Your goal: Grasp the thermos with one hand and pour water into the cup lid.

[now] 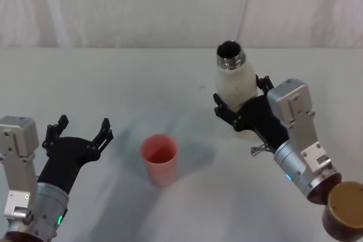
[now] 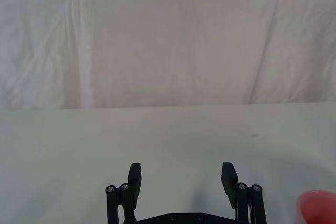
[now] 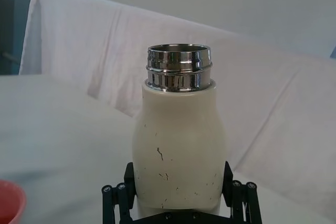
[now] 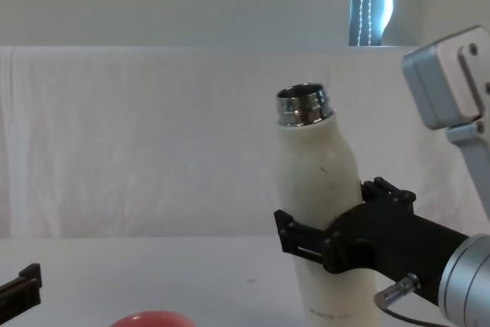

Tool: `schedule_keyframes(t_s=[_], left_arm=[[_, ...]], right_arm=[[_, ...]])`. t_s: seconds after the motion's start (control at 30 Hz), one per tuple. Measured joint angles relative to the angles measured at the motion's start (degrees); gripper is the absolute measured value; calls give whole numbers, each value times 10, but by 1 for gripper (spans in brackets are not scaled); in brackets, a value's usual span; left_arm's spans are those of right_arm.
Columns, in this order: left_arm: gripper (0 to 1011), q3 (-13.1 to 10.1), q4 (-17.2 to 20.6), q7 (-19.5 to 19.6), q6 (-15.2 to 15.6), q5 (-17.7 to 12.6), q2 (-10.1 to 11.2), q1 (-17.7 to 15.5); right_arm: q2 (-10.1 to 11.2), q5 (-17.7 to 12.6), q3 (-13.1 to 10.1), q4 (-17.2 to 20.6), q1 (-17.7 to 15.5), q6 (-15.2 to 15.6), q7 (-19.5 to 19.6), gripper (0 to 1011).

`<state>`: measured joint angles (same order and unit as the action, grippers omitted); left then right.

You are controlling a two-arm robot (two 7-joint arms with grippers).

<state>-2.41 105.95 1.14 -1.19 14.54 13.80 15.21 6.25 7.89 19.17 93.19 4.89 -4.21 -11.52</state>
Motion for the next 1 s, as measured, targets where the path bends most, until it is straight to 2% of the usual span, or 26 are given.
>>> schedule_keyframes(t_s=[0.4, 0.53, 1.0], left_arm=[[1001, 0, 0, 0, 0, 0, 0, 0], [1001, 0, 0, 0, 0, 0, 0, 0], [1001, 0, 0, 0, 0, 0, 0, 0]], right_arm=[[-3, -72, -14, -12, 12, 24, -20, 949], [-1, -87, -15, -13, 15, 32, -24, 949], [6, -112, -11, -29, 31, 44, -25, 949]])
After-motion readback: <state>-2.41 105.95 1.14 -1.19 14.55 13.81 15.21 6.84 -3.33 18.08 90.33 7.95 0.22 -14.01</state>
